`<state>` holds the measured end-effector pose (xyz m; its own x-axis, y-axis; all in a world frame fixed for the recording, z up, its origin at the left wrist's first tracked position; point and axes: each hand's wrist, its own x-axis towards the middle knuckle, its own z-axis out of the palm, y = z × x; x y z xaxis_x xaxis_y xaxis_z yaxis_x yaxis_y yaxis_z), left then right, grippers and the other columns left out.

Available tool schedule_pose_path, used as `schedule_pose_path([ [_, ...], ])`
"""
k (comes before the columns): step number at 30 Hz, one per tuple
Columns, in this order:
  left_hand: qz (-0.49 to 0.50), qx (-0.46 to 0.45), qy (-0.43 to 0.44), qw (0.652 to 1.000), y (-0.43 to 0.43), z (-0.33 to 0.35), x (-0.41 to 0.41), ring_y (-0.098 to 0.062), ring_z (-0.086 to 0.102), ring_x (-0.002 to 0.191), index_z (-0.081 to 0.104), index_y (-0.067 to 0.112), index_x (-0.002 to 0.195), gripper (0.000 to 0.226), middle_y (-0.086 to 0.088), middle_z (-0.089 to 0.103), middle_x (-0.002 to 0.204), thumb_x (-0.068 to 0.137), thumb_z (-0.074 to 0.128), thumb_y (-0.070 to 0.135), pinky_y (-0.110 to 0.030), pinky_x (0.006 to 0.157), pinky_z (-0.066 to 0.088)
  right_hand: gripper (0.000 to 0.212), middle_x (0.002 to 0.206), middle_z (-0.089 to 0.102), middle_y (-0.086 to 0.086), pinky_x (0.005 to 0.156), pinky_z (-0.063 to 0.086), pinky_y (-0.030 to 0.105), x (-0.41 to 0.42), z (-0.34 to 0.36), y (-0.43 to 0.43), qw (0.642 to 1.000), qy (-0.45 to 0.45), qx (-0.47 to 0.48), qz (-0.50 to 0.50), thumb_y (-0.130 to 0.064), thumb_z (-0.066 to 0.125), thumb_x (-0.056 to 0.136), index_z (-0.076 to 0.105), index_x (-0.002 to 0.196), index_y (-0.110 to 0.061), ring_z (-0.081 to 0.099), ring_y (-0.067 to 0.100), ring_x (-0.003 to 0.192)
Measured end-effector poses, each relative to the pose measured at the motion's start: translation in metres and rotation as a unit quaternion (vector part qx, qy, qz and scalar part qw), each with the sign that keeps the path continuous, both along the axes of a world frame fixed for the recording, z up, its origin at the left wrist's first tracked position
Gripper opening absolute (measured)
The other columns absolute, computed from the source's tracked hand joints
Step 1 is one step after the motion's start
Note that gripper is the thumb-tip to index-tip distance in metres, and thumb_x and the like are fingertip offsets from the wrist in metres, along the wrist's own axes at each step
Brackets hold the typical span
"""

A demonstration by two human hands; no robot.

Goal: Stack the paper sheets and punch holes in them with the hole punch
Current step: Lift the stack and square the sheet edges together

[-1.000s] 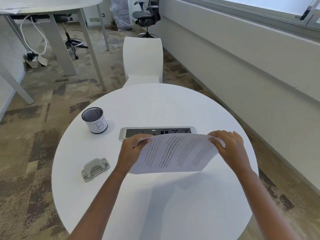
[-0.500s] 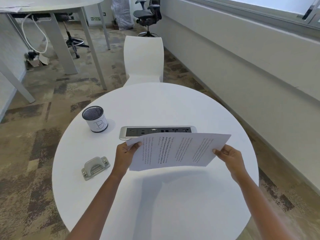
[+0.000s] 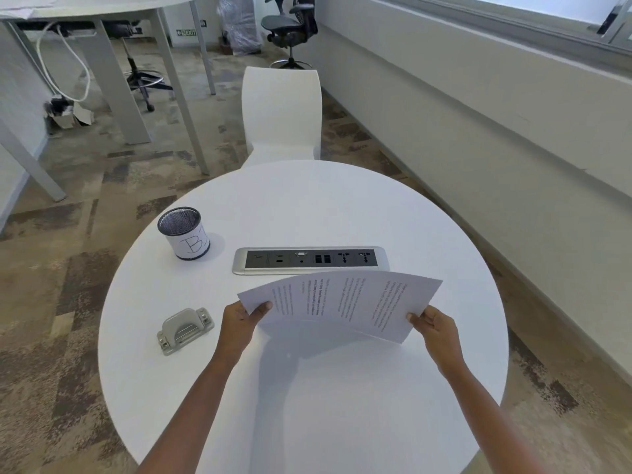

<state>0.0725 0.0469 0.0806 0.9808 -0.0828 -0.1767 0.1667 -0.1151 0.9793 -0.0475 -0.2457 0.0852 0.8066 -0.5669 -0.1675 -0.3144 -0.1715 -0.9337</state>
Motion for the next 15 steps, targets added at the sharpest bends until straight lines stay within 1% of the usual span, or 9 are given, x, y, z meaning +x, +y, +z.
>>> schedule_pose_path([
  [2,0.011,-0.017,-0.017,1.0,-0.001,0.008,0.003,-0.015,0.061,0.075,0.063,0.014,0.093,0.019,-0.01,0.064,0.099,0.081,0.064,-0.001,-0.002,0.055,0.048,0.014,0.102,0.069,0.012,0.089,0.047,0.044,0.001,0.003,-0.002,1.0,-0.015,-0.011,-0.006,-0.001,0.052,0.089,0.064,0.09,-0.008,0.063,0.029,0.092],
  [4,0.016,-0.05,-0.049,0.997,-0.001,0.019,0.009,-0.02,0.059,0.09,0.058,0.014,0.11,0.036,-0.01,0.061,0.107,0.08,0.064,-0.005,-0.01,0.072,0.052,0.012,0.096,0.068,0.02,0.082,0.047,0.045,0.005,0.011,-0.006,0.999,-0.035,-0.039,-0.016,-0.004,0.05,0.091,0.06,0.089,0.003,0.062,0.038,0.091],
  [6,0.025,-0.012,-0.109,0.994,0.0,0.03,0.016,-0.019,0.053,0.106,0.043,0.014,0.13,0.061,-0.007,0.053,0.117,0.078,0.067,-0.004,-0.024,0.093,0.044,0.016,0.09,0.064,0.026,0.07,0.041,0.039,0.011,0.025,-0.012,0.994,-0.058,-0.085,-0.022,-0.007,0.049,0.092,0.055,0.086,0.007,0.058,0.04,0.081],
  [7,0.025,0.03,-0.149,0.988,0.001,0.037,0.019,-0.017,0.049,0.112,0.037,0.015,0.135,0.069,-0.003,0.05,0.121,0.076,0.069,-0.002,-0.025,0.099,0.036,0.017,0.085,0.063,0.025,0.067,0.038,0.035,0.014,0.034,-0.014,0.991,-0.069,-0.11,-0.021,-0.008,0.048,0.093,0.055,0.084,0.004,0.056,0.035,0.074],
  [9,-0.003,0.098,-0.231,0.968,0.001,0.051,0.021,-0.014,0.042,0.121,0.032,0.015,0.138,0.078,0.001,0.044,0.13,0.073,0.074,0.004,-0.018,0.101,0.028,0.015,0.078,0.062,0.015,0.059,0.035,0.03,0.02,0.054,-0.016,0.983,-0.085,-0.16,-0.015,-0.01,0.048,0.093,0.055,0.08,-0.007,0.051,0.023,0.066],
  [11,-0.072,0.148,-0.287,0.944,-0.002,0.065,0.021,-0.017,0.036,0.13,0.032,0.014,0.138,0.079,0.002,0.039,0.139,0.073,0.076,0.023,-0.022,0.108,0.023,0.015,0.075,0.059,0.003,0.056,0.034,0.021,0.024,0.073,-0.017,0.974,-0.099,-0.204,-0.004,-0.011,0.047,0.094,0.056,0.082,-0.015,0.05,0.009,0.063],
  [13,-0.157,0.204,-0.294,0.92,-0.009,0.074,0.018,-0.014,0.022,0.137,0.03,0.022,0.139,0.085,0.01,0.031,0.143,0.07,0.068,0.052,-0.032,0.112,0.015,0.015,0.077,0.059,-0.003,0.057,0.036,0.013,0.028,0.088,-0.016,0.965,-0.114,-0.236,0.012,-0.009,0.047,0.094,0.059,0.087,-0.015,0.05,0.001,0.066],
  [14,-0.192,0.226,-0.29,0.91,-0.013,0.077,0.017,-0.01,0.018,0.137,0.03,0.027,0.138,0.084,0.014,0.03,0.141,0.069,0.066,0.055,-0.032,0.112,0.012,0.016,0.078,0.059,-0.004,0.058,0.037,0.008,0.03,0.095,-0.015,0.96,-0.123,-0.25,0.02,-0.006,0.047,0.093,0.06,0.088,-0.014,0.051,0.001,0.068],
  [15,-0.218,0.231,-0.285,0.904,-0.018,0.08,0.015,-0.008,0.019,0.135,0.033,0.03,0.137,0.079,0.014,0.033,0.14,0.07,0.069,0.05,-0.032,0.111,0.014,0.018,0.079,0.059,-0.004,0.06,0.037,0.006,0.032,0.102,-0.013,0.956,-0.132,-0.261,0.03,-0.003,0.046,0.092,0.061,0.089,-0.013,0.052,0.001,0.068],
])
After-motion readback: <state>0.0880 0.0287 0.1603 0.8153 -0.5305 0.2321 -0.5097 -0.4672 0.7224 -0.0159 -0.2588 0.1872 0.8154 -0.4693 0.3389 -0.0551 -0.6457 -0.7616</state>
